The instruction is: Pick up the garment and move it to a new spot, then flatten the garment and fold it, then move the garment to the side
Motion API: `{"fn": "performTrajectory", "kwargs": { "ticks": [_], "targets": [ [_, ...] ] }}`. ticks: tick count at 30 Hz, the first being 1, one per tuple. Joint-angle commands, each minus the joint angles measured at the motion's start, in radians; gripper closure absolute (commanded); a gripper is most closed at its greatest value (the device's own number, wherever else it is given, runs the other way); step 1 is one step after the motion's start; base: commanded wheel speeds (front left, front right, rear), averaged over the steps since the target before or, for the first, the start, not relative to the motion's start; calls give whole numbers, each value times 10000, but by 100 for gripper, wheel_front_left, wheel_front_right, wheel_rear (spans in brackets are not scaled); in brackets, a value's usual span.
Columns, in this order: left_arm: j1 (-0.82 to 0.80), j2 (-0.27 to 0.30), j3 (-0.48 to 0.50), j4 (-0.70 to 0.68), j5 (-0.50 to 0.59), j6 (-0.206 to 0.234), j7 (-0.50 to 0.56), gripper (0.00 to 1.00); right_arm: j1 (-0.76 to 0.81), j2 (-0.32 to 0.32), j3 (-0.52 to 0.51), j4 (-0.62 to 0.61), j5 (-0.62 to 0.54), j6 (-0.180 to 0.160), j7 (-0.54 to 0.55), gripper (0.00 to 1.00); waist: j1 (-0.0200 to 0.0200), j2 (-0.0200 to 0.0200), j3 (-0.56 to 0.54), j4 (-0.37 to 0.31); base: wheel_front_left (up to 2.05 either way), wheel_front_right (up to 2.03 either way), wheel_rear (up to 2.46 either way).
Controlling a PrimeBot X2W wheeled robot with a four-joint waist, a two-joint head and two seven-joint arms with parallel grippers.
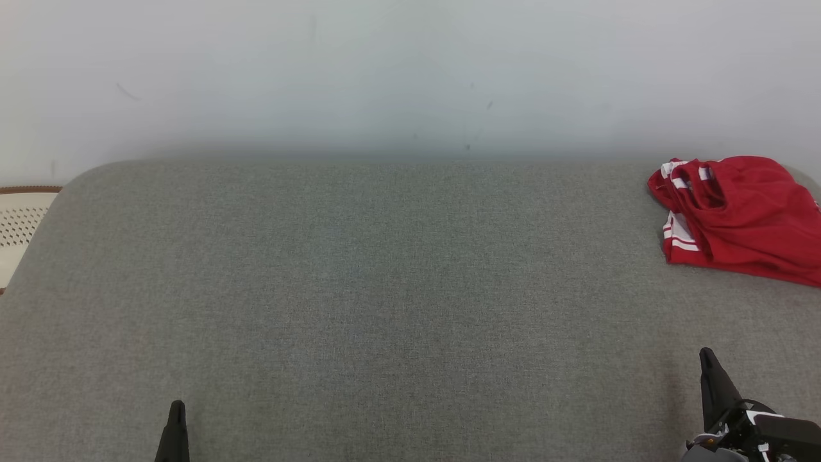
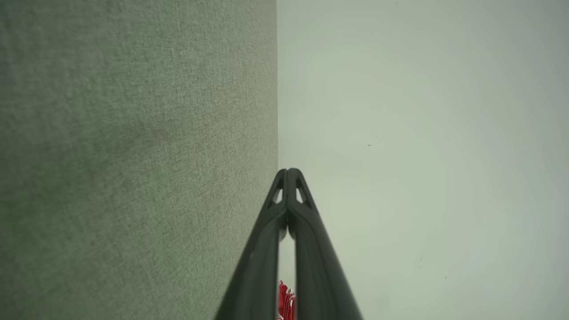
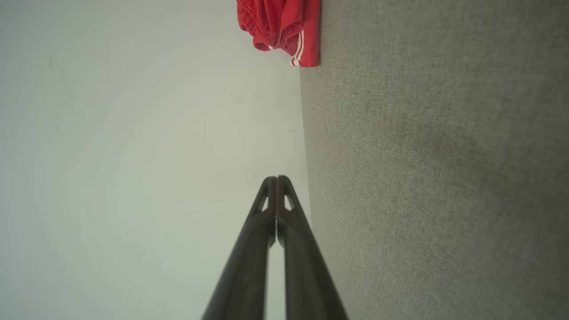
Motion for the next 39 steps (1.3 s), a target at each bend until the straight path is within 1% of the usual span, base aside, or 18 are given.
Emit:
{"fn": "performTrajectory", "kwargs": {
  "ticks": [1,39],
  "targets": [
    [33,20,-14,44,-24,-23,-11,100,-44,25,-16,-20,-37,4,28,100,0,-1,0,0,0,0,0],
    [34,20,-12,42,-25,-23,-13,100,-57,75,-93,-16,-92,4,85,100,0,-1,0,0,0,0,0]
  ]
}}
